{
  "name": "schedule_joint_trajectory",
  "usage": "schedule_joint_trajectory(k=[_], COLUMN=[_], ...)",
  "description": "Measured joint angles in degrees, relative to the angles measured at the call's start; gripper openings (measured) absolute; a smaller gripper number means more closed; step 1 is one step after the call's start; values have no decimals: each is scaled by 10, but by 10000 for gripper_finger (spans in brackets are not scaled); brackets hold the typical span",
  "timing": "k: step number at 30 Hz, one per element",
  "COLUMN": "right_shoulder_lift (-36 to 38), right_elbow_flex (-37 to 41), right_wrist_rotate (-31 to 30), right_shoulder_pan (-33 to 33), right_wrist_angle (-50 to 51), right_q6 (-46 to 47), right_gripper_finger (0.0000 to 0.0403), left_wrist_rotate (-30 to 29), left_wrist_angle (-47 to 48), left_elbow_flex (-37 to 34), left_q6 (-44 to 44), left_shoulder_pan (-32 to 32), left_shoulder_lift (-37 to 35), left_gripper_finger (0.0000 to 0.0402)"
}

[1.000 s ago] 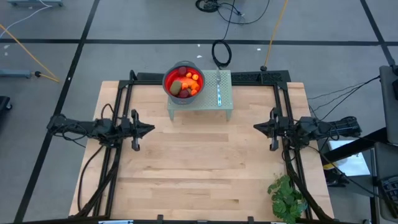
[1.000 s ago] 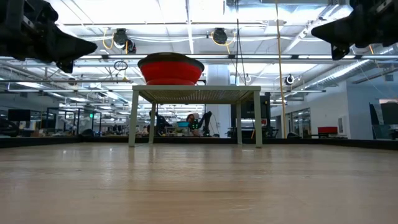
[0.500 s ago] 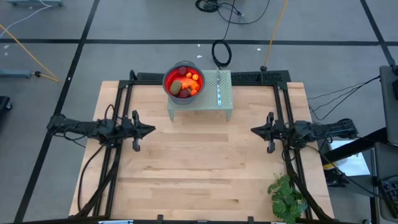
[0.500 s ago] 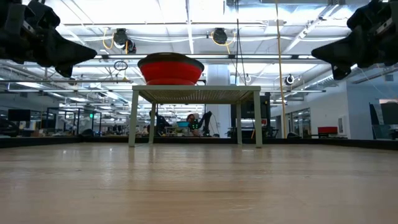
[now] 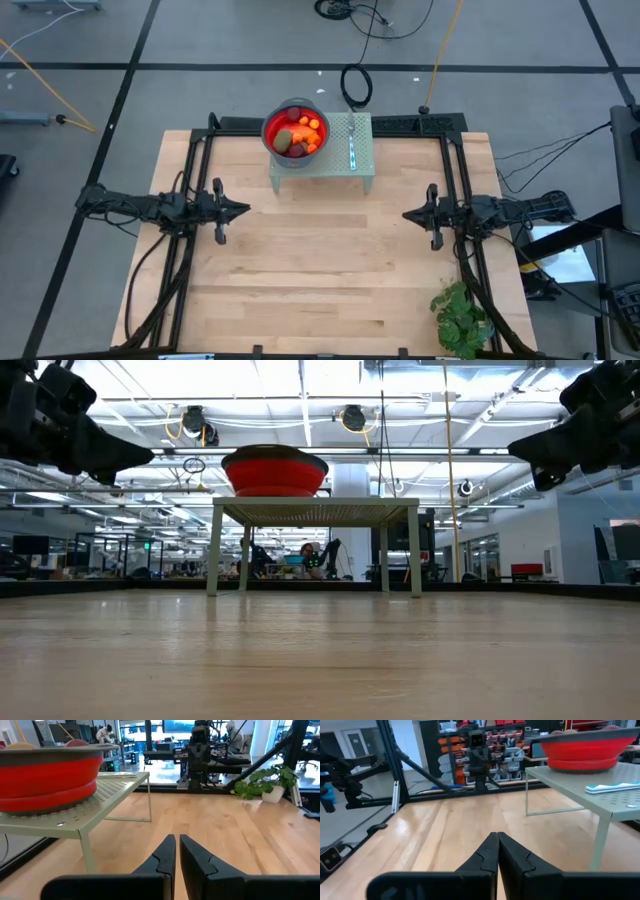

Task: Pick & Place Fruit
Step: Return to Home Position

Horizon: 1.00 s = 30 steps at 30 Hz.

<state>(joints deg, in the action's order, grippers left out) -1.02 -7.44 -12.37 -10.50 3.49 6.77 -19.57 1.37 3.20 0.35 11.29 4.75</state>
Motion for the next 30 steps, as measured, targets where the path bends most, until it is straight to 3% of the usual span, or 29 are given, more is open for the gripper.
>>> schedule_joint_trajectory(k=[8,30], right_shoulder_lift=[0,0], right_elbow_flex=[0,0], right_wrist_rotate=[4,5], right_shoulder_pan=[0,0], right_wrist_angle=[2,3], right_q6=[0,-2], right_gripper_finger=[0,0], left_wrist_rotate=[-18,-29], left_wrist_angle=[4,4], left_elbow_flex=[0,0], left_q6=[57,54], left_shoulder_pan=[0,0], left_shoulder_lift=[0,0], left_gripper_finger=[24,24])
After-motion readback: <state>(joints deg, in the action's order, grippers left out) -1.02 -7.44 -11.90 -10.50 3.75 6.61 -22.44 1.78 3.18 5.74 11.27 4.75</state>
